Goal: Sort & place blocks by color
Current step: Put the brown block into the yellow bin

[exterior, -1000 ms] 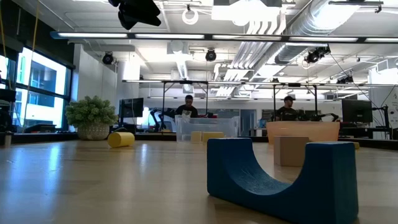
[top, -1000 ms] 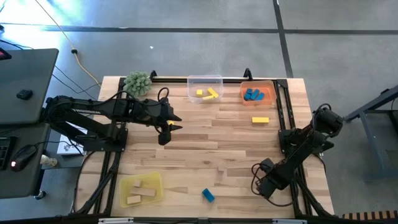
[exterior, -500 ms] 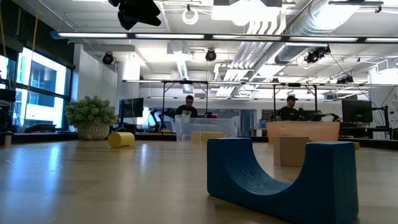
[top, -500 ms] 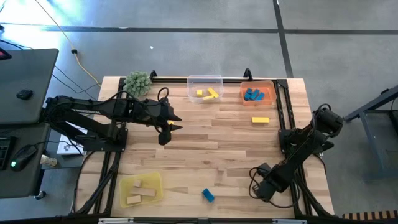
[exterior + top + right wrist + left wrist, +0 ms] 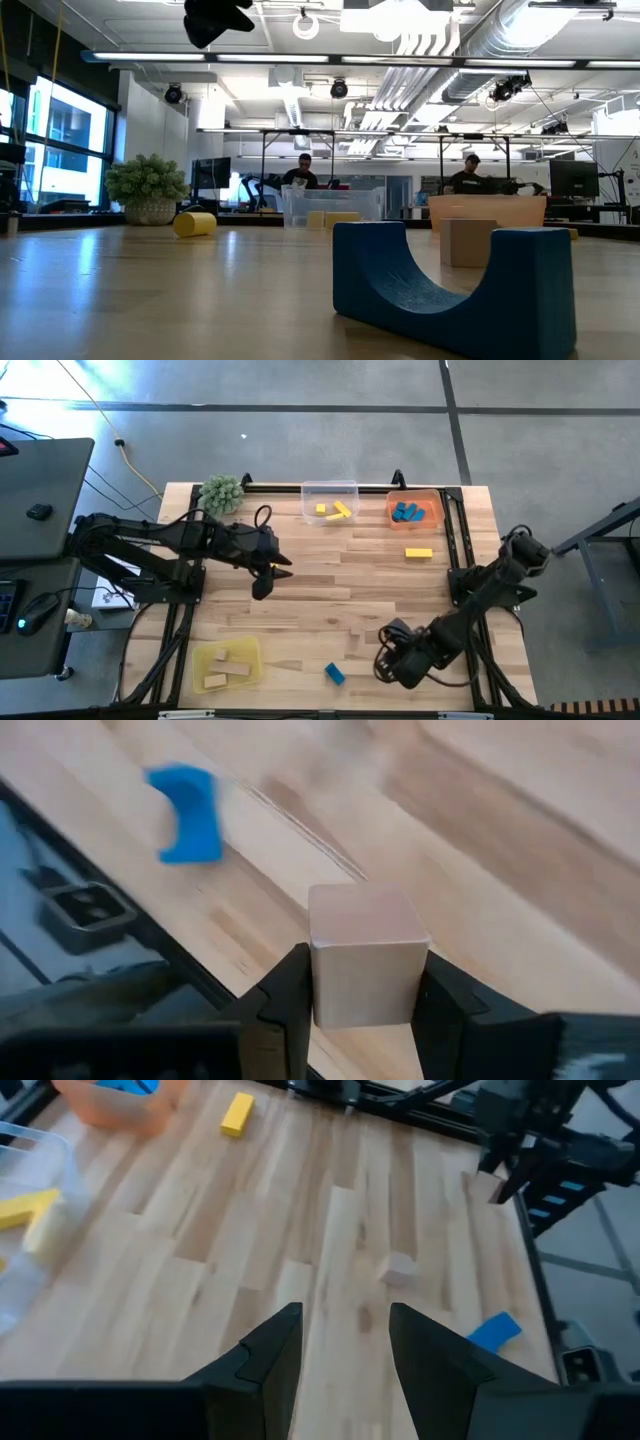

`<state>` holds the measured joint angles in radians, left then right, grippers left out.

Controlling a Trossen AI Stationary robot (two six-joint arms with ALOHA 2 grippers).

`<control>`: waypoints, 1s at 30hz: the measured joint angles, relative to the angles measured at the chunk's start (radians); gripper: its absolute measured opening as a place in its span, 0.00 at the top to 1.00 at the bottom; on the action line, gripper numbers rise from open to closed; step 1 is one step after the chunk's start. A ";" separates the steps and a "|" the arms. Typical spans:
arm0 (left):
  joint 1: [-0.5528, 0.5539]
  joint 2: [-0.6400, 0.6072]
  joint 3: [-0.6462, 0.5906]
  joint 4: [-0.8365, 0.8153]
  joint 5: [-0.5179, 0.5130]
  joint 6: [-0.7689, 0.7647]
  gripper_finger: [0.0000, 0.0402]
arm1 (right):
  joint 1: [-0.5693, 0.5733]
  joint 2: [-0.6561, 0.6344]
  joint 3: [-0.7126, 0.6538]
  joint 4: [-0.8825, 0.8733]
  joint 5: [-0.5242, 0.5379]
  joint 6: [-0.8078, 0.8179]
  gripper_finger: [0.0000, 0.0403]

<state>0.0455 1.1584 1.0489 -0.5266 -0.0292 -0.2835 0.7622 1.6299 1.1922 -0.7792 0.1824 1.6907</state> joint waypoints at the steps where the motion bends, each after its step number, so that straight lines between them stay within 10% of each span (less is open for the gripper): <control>1: -0.008 0.000 0.000 0.000 0.000 -0.011 0.65 | -0.012 0.000 0.014 0.000 0.012 -0.032 0.74; 30: -0.232 0.000 0.000 0.250 -0.010 -0.439 0.65 | -0.420 -0.001 0.203 0.446 -0.104 -1.220 0.74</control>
<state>-0.1864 1.1587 1.0489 -0.2766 -0.0390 -0.7227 0.3418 1.6291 1.3949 -0.3332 0.0785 0.4706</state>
